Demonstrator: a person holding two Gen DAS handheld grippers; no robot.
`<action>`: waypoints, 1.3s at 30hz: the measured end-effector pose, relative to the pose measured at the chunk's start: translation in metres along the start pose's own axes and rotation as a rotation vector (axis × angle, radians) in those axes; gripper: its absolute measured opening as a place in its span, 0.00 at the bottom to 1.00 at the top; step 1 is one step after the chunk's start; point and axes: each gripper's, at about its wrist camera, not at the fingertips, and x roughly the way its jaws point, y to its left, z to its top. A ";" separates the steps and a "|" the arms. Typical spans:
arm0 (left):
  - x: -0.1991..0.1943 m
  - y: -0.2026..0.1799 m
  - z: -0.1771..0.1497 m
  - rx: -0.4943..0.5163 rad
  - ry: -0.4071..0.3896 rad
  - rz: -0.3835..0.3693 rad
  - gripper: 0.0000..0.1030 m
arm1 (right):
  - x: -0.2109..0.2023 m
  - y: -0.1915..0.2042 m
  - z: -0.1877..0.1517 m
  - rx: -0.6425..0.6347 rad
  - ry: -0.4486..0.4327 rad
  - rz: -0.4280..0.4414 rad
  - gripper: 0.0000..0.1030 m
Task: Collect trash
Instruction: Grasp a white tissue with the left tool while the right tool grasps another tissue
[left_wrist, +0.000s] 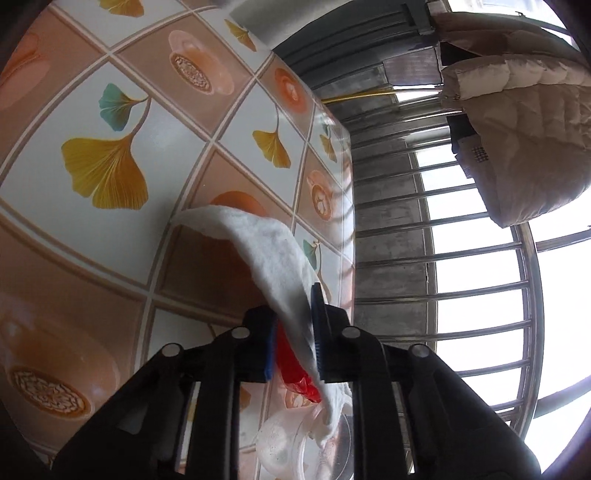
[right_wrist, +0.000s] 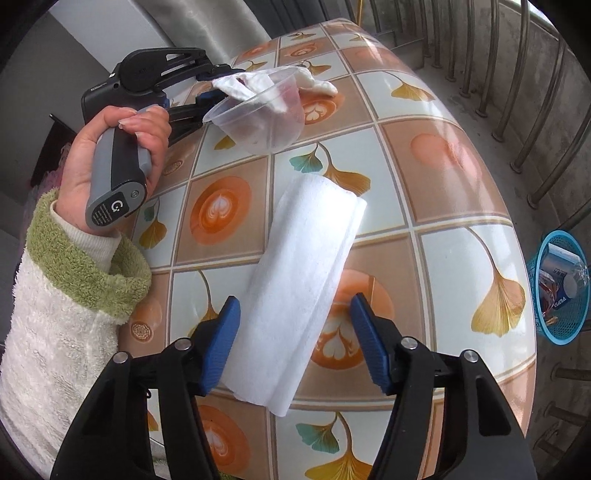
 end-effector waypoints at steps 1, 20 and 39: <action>-0.004 -0.003 -0.001 0.013 -0.009 -0.010 0.07 | 0.002 0.000 0.001 0.000 0.001 0.005 0.46; -0.214 -0.119 -0.097 0.647 -0.272 -0.083 0.02 | -0.023 -0.032 -0.017 0.085 -0.062 0.116 0.05; -0.201 0.010 -0.225 0.726 0.091 0.432 0.12 | -0.034 -0.038 -0.043 0.033 -0.058 0.067 0.05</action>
